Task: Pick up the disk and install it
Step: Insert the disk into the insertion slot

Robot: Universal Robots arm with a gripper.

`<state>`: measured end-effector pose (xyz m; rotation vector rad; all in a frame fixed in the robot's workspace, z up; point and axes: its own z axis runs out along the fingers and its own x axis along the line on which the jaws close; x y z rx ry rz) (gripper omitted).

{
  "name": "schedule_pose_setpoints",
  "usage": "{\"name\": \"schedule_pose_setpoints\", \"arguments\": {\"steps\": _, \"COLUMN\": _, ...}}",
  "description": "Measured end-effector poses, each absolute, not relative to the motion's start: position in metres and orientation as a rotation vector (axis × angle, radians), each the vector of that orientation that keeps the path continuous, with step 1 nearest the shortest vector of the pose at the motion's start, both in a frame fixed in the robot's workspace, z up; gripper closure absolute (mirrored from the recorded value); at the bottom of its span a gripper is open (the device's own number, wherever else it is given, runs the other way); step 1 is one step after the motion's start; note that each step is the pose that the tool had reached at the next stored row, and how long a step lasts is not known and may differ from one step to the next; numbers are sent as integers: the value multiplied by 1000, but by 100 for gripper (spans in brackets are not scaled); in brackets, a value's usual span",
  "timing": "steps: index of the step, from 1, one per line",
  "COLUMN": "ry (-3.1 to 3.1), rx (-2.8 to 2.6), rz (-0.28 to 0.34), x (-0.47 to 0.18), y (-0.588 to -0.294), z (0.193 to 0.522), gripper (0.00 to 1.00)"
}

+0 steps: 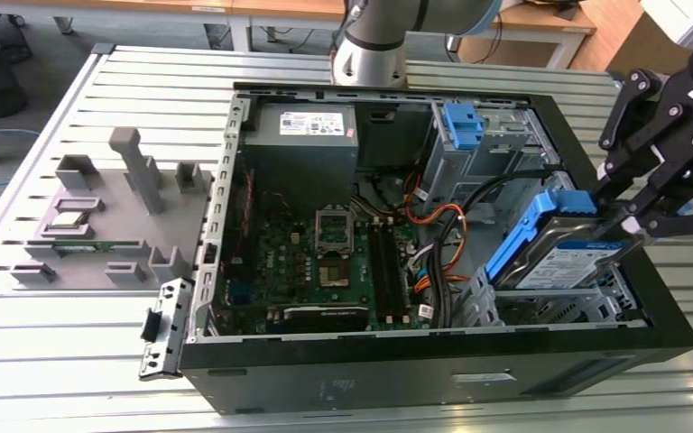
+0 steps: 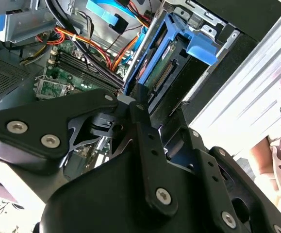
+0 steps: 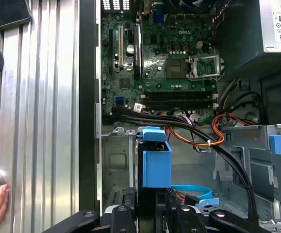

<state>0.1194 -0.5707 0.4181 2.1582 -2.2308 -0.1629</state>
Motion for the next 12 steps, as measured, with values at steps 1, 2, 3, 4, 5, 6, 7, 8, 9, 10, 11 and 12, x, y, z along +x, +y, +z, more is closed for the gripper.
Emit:
{"name": "schedule_pose_setpoints", "arguments": {"steps": 1, "ry": -2231, "rx": 2158, "rz": -163, "x": 119, "y": -571, "z": 416, "gripper": 65}}
{"name": "schedule_pose_setpoints", "arguments": {"steps": 2, "ry": -2231, "rx": 2158, "rz": -163, "x": 119, "y": -571, "z": 414, "gripper": 65}}
{"name": "schedule_pose_setpoints", "arguments": {"steps": 3, "ry": -2231, "rx": 2158, "rz": -163, "x": 119, "y": -571, "z": 413, "gripper": 65}}
{"name": "schedule_pose_setpoints", "arguments": {"steps": 4, "ry": -2231, "rx": 2158, "rz": -163, "x": 119, "y": -571, "z": 411, "gripper": 65}}
{"name": "schedule_pose_setpoints", "arguments": {"steps": 5, "ry": -2231, "rx": 2158, "rz": -163, "x": 119, "y": -571, "z": 409, "gripper": 65}}
{"name": "schedule_pose_setpoints", "arguments": {"steps": 6, "ry": -2231, "rx": 2158, "rz": -163, "x": 119, "y": -571, "z": 407, "gripper": 65}}
{"name": "schedule_pose_setpoints", "arguments": {"steps": 7, "ry": -2231, "rx": 2158, "rz": -163, "x": 119, "y": -571, "z": 405, "gripper": 65}}
{"name": "schedule_pose_setpoints", "arguments": {"steps": 8, "ry": -2231, "rx": 2158, "rz": -163, "x": 119, "y": -571, "z": 403, "gripper": 65}}
{"name": "schedule_pose_setpoints", "arguments": {"steps": 9, "ry": -2231, "rx": 2158, "rz": -162, "x": 119, "y": -571, "z": 402, "gripper": 65}}
{"name": "schedule_pose_setpoints", "arguments": {"steps": 10, "ry": -2231, "rx": 2158, "rz": -162, "x": 119, "y": -571, "z": 400, "gripper": 65}}
{"name": "schedule_pose_setpoints", "arguments": {"steps": 11, "ry": -2231, "rx": 2158, "rz": -163, "x": 119, "y": -571, "z": 398, "gripper": 65}}
{"name": "schedule_pose_setpoints", "arguments": {"steps": 12, "ry": -2231, "rx": 2158, "rz": -163, "x": 119, "y": -571, "z": 396, "gripper": 65}}
